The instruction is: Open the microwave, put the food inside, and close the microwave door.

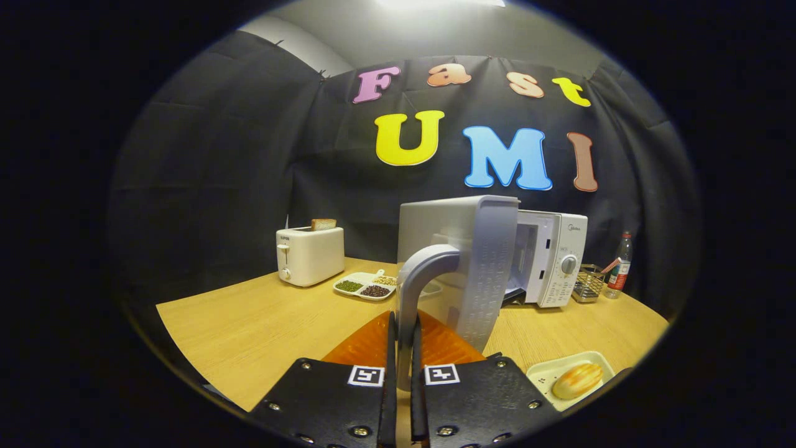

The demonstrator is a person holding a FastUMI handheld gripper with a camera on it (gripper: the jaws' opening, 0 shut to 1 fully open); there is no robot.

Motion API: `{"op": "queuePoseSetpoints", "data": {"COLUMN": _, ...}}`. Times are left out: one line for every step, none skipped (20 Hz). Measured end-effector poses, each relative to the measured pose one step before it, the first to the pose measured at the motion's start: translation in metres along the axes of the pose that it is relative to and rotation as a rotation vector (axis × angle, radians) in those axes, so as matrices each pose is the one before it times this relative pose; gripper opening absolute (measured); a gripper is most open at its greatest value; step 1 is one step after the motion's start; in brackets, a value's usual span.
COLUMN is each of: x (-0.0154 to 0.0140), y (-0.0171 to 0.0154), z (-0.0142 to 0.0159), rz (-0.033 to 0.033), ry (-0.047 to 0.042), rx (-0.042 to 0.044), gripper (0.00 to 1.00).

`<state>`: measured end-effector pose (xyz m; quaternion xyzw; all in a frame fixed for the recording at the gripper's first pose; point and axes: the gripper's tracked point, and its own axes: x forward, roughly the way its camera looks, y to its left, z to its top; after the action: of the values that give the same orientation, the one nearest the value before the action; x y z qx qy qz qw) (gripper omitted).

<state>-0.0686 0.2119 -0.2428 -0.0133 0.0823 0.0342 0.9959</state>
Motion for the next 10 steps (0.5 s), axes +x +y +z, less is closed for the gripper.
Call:
{"op": "queuePoseSetpoints", "data": {"x": 0.00014, "y": 0.00813, "z": 0.00024, "rz": -0.01611, "ry": 0.00518, "rx": 0.00164, "gripper": 0.1}}
{"op": "queuePoseSetpoints", "data": {"x": -0.00182, "y": 0.0095, "z": 0.00115, "rz": -0.00883, "ry": 0.00226, "rx": -0.00484, "gripper": 0.1}}
{"op": "queuePoseSetpoints", "data": {"x": -0.00133, "y": 0.00874, "z": -0.00009, "rz": -0.00898, "ry": 0.00094, "rx": -0.0143, "gripper": 0.1}}
{"op": "queuePoseSetpoints", "data": {"x": -0.00514, "y": 0.00611, "z": -0.00056, "rz": -0.00136, "ry": -0.00026, "rx": -0.01034, "gripper": 0.1}}
{"op": "queuePoseSetpoints", "data": {"x": -0.00765, "y": 0.01128, "z": -0.00157, "rz": 0.02585, "ry": -0.00995, "rx": 0.00114, "gripper": 0.1}}
{"op": "queuePoseSetpoints", "data": {"x": -0.00631, "y": 0.01139, "z": 0.00049, "rz": 0.0396, "ry": -0.01437, "rx": -0.01063, "gripper": 0.1}}
{"op": "queuePoseSetpoints", "data": {"x": -0.00579, "y": 0.00904, "z": 0.00169, "rz": 0.03535, "ry": -0.01855, "rx": -0.02322, "gripper": 0.1}}
{"op": "queuePoseSetpoints", "data": {"x": -0.00529, "y": 0.00276, "z": 0.00328, "rz": 0.02527, "ry": -0.01787, "rx": -0.02127, "gripper": 0.11}}
{"op": "queuePoseSetpoints", "data": {"x": -0.00599, "y": 0.00039, "z": 0.0033, "rz": 0.02635, "ry": -0.02349, "rx": -0.00847, "gripper": 0.1}}
{"op": "queuePoseSetpoints", "data": {"x": -0.00627, "y": -0.00118, "z": 0.00536, "rz": 0.02303, "ry": -0.02434, "rx": -0.00276, "gripper": 0.11}}
